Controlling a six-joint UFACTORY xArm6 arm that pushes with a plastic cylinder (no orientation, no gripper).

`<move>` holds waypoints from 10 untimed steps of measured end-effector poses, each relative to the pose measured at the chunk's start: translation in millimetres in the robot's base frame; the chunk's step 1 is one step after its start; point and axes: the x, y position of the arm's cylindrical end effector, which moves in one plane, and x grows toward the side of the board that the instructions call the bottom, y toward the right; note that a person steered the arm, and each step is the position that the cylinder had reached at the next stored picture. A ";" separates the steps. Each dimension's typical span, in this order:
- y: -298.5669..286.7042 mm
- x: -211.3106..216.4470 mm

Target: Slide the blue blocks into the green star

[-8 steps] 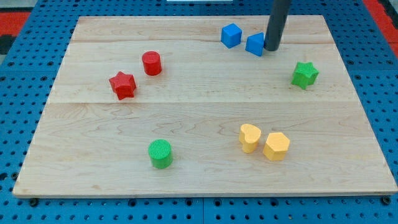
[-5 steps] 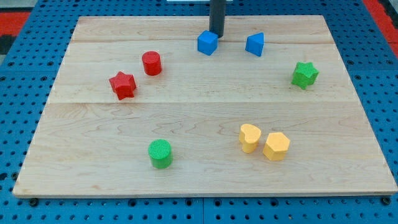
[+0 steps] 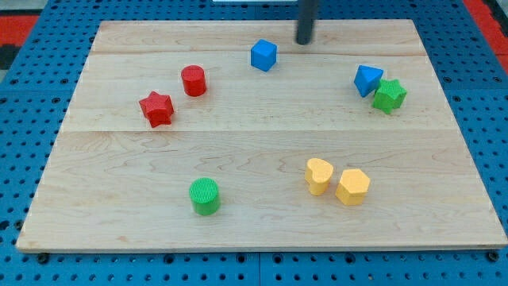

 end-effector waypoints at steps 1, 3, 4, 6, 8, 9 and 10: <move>-47.1 30.3; 8.3 66.8; -27.9 41.7; -48.2 92.7; 54.7 139.2; -7.8 159.9; -40.6 187.7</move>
